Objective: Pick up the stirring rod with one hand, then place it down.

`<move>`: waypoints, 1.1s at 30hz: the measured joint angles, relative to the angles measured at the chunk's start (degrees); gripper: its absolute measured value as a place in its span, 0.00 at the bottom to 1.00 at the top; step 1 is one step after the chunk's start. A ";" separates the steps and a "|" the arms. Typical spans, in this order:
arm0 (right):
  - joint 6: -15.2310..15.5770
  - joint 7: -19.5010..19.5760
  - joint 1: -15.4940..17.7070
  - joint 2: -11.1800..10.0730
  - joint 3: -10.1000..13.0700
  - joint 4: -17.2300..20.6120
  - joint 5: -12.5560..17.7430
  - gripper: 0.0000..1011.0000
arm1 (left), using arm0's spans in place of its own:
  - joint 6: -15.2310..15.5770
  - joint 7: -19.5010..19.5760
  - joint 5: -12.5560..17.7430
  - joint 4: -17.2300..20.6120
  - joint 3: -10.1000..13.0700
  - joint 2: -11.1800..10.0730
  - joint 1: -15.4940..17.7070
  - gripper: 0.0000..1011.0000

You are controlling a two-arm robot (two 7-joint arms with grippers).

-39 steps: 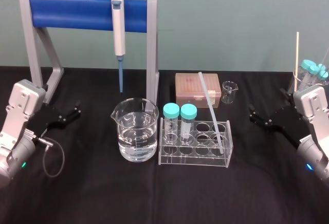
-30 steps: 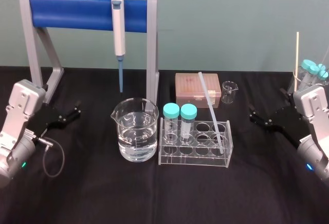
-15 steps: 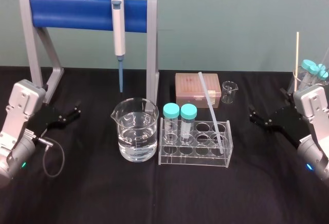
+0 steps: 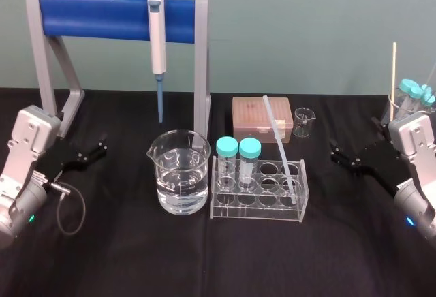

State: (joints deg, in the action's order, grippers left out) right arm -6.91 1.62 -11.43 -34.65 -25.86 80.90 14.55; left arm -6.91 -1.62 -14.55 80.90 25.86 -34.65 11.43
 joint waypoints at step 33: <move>5.81 -11.82 -0.71 0.58 5.00 2.79 12.38 0.99 | 0.00 0.00 0.00 0.00 0.00 0.00 0.00 0.99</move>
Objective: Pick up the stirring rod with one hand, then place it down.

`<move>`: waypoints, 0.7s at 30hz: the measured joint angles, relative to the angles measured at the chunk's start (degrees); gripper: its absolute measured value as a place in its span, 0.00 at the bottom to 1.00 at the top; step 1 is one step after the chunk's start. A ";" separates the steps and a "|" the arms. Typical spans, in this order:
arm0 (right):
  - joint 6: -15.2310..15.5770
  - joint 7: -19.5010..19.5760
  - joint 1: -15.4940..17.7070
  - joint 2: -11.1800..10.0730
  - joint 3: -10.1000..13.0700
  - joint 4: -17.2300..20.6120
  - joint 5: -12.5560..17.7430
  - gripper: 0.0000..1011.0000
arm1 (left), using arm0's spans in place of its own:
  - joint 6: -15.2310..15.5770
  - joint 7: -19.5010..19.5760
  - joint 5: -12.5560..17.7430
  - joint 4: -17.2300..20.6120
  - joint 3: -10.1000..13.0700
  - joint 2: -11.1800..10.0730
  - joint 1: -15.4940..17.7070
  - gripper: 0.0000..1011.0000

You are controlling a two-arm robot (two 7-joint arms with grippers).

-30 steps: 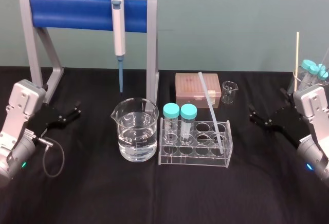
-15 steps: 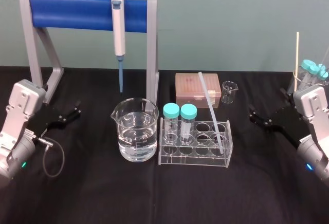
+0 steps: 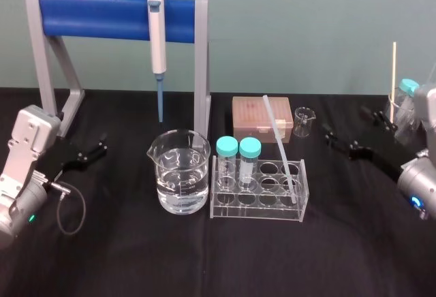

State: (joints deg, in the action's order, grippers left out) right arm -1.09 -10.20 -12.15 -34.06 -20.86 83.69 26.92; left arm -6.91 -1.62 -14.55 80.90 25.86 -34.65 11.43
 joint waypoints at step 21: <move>11.12 -15.66 -6.49 3.09 -1.41 -0.81 8.49 0.99 | 0.00 0.00 0.00 0.00 0.00 0.00 0.00 0.99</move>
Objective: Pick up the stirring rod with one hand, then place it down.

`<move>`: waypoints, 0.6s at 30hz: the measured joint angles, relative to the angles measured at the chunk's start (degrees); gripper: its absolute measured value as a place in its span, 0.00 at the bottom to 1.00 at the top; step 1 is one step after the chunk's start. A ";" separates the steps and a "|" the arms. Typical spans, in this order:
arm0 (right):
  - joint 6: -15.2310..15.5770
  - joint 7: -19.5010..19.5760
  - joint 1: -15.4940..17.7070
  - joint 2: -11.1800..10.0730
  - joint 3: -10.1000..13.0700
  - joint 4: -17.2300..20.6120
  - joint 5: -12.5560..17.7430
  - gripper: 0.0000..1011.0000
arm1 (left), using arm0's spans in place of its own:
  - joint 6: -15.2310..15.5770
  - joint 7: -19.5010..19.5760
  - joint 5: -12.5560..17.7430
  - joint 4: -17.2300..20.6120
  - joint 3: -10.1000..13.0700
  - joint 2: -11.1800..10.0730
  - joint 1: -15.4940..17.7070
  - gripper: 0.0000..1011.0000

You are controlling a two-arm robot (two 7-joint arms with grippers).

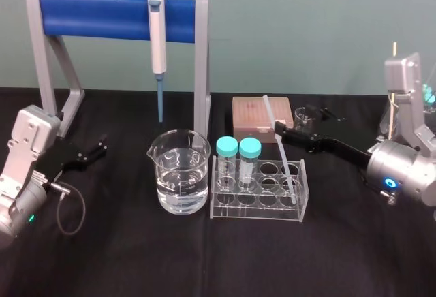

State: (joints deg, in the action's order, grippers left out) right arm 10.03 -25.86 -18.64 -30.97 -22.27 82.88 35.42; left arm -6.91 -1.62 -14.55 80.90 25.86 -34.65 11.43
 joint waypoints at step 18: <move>0.58 -2.44 -5.79 3.61 -4.10 -6.48 -3.48 0.99 | 0.00 0.00 0.00 0.00 0.00 0.00 0.00 0.99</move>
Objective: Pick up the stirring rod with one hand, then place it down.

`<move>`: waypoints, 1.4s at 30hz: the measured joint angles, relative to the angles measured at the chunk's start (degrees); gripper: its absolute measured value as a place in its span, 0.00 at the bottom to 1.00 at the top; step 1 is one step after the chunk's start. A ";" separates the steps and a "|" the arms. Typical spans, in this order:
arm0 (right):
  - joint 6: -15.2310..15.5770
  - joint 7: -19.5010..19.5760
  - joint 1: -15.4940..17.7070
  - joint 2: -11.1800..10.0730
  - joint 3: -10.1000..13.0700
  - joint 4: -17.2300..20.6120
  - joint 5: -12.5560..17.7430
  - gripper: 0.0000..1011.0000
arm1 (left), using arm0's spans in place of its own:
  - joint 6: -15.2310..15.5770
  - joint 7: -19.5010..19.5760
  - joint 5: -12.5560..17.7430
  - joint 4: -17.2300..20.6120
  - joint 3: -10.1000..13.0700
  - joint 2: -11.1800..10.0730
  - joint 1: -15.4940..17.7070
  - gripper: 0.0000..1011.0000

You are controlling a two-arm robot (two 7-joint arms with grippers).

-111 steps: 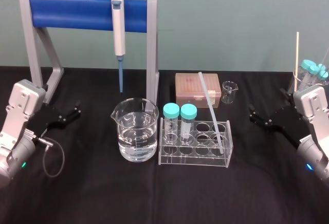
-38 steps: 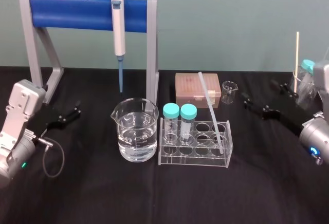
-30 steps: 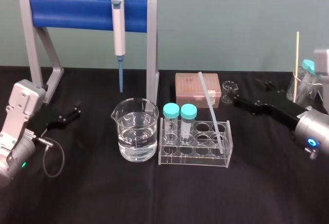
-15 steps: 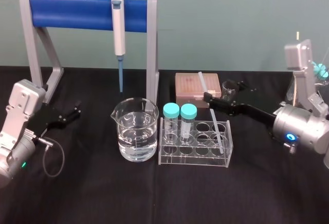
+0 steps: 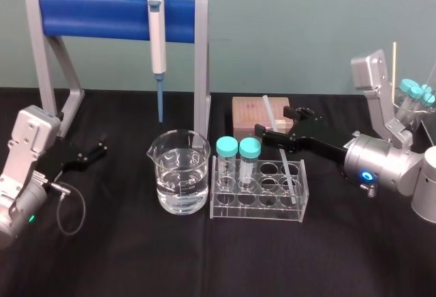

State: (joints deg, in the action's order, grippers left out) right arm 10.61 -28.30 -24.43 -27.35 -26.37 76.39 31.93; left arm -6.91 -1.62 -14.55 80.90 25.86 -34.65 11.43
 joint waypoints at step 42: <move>-0.14 -0.04 -0.45 0.28 -0.27 -0.54 -0.53 0.15 | 0.00 0.00 0.00 0.00 0.00 0.00 0.00 0.99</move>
State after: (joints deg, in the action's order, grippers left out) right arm 10.47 -28.33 -24.88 -27.08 -26.64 75.85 31.40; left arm -6.91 -1.62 -14.55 80.90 25.86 -34.65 11.43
